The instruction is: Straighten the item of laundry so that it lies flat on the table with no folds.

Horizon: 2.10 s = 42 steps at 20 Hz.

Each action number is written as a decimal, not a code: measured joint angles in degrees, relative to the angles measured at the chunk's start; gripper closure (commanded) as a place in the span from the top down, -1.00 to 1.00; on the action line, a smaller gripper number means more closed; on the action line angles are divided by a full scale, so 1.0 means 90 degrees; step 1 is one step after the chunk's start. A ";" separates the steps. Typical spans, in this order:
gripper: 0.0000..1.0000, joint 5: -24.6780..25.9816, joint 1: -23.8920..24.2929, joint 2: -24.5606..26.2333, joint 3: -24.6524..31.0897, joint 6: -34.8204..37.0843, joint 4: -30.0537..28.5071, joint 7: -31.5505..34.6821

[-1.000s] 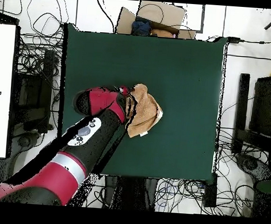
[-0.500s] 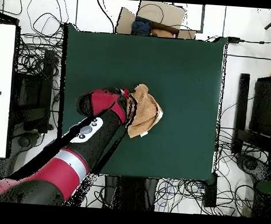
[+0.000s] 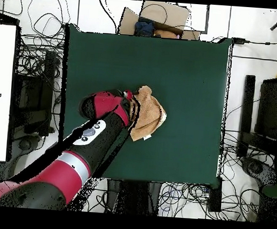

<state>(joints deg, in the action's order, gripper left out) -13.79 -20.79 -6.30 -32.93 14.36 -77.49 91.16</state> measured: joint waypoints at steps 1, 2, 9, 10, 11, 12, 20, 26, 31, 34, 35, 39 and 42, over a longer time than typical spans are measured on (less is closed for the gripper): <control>1.00 0.0000 0.0003 0.0000 0.0000 0.0000 0.0000 0.0000; 1.00 0.0000 0.0010 0.0000 -0.0001 0.0000 0.0000 0.0000; 1.00 0.0000 0.0056 0.0000 0.0000 0.0000 0.0000 0.0000; 1.00 0.0000 0.0060 0.0000 -0.0001 0.0000 0.0000 0.0000; 1.00 0.0000 0.0061 0.0000 -0.0001 0.0000 0.0000 0.0000; 1.00 0.0000 0.0063 0.0000 -0.0001 0.0000 0.0000 0.0000; 1.00 -0.0001 0.0064 0.0024 -0.0240 0.0000 0.0001 0.0000; 1.00 0.0000 0.0066 0.0038 -0.0416 0.0000 0.0002 0.0000; 1.00 -0.0001 0.0070 0.0068 -0.0503 0.0000 0.0002 0.0000; 1.00 -0.0003 0.0071 0.0133 -0.0583 0.0000 0.0004 0.0000; 1.00 -0.0008 0.0071 0.0158 -0.0606 0.0000 0.0004 0.0000; 1.00 -0.0051 0.0074 0.0294 -0.0691 -0.0001 0.0008 0.0000; 1.00 -0.0102 0.0075 0.0449 -0.0786 -0.0001 0.0024 0.0000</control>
<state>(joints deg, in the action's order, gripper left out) -14.70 -20.11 -2.26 -40.00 14.35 -77.27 91.16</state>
